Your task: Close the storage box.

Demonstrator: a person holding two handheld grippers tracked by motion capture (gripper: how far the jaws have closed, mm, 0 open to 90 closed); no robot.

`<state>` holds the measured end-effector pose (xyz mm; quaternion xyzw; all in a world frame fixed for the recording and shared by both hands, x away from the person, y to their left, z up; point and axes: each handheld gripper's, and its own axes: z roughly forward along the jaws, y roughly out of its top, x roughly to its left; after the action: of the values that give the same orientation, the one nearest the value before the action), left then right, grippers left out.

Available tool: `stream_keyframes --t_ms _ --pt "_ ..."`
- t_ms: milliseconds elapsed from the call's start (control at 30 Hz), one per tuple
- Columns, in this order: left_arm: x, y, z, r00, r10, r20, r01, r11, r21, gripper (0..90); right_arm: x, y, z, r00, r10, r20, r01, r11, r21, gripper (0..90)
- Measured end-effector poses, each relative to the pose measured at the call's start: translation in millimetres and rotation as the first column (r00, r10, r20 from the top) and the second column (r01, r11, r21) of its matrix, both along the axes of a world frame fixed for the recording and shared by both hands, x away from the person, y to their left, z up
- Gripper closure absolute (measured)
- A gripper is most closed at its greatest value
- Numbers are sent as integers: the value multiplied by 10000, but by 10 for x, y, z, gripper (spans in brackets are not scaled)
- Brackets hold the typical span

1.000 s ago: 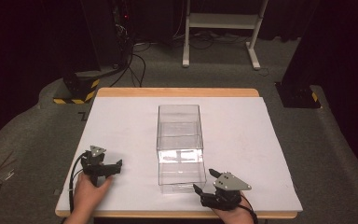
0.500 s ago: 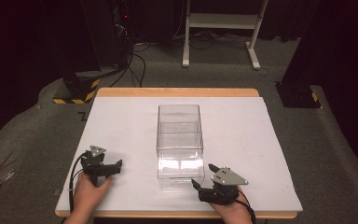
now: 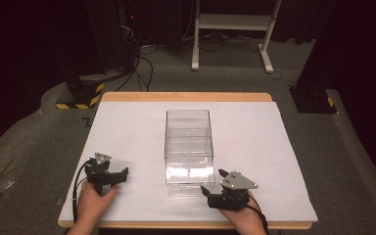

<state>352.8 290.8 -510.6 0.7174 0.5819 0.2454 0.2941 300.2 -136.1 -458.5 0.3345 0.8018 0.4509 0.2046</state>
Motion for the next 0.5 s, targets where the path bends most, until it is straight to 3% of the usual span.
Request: stream_keyframes --t_ms 500 --pt "0 0 0 10000 0 3 0 10000 2 6 173 20 1 9999 -137 -35 136 9998 -164 181"
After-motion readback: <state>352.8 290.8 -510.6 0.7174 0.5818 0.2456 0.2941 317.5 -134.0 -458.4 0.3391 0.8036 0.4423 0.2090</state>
